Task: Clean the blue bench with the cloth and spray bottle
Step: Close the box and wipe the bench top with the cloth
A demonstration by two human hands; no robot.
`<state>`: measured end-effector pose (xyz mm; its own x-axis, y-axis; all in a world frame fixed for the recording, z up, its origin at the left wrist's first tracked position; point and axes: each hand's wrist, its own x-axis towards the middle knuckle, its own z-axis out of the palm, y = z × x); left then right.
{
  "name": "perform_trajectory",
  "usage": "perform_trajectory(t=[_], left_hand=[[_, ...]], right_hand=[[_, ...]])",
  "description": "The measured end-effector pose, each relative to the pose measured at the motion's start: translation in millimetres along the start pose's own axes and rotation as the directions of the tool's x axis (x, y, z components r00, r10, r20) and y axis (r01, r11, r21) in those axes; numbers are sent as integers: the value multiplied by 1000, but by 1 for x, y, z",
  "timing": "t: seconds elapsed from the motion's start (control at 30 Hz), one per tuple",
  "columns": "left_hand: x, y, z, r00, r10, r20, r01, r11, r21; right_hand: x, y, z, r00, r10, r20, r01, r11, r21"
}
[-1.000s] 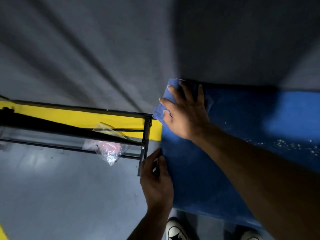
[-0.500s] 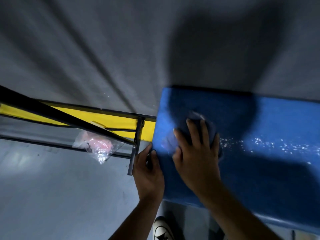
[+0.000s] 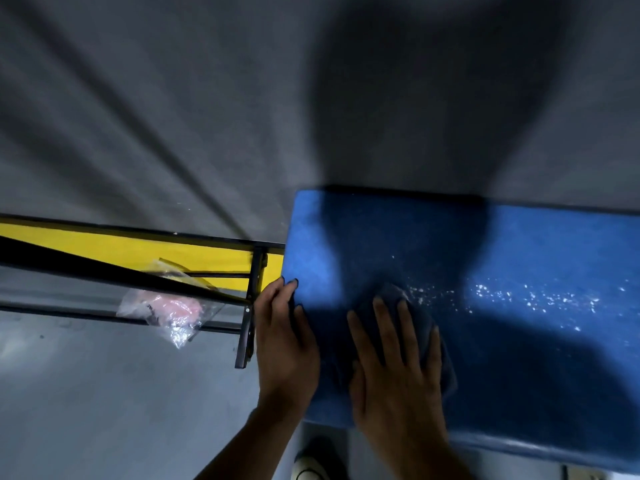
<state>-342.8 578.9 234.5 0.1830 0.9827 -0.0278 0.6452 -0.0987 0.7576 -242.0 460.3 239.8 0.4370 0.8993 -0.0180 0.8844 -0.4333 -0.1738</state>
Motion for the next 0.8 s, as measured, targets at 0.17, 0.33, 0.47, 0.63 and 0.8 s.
perform_trajectory(t=[0.17, 0.33, 0.47, 0.63, 0.8], left_hand=[[-1, -4, 7, 999, 30, -32, -28, 998, 59], [-1, 2, 9, 999, 27, -36, -24, 996, 83], [-1, 3, 9, 1000, 14, -28, -11, 994, 105], [-2, -2, 10, 999, 20, -33, -16, 993, 115], [-3, 2, 7, 1000, 26, -12, -25, 996, 91]], right_hand=[[89, -4, -7, 999, -41, 35, 41, 999, 6], [155, -30, -2, 996, 94, -4, -94, 994, 48], [199, -52, -2, 961, 270, -54, -260, 955, 141], [203, -56, -5, 949, 294, -112, -272, 945, 179], [150, -25, -14, 993, -36, -114, 51, 990, 133]])
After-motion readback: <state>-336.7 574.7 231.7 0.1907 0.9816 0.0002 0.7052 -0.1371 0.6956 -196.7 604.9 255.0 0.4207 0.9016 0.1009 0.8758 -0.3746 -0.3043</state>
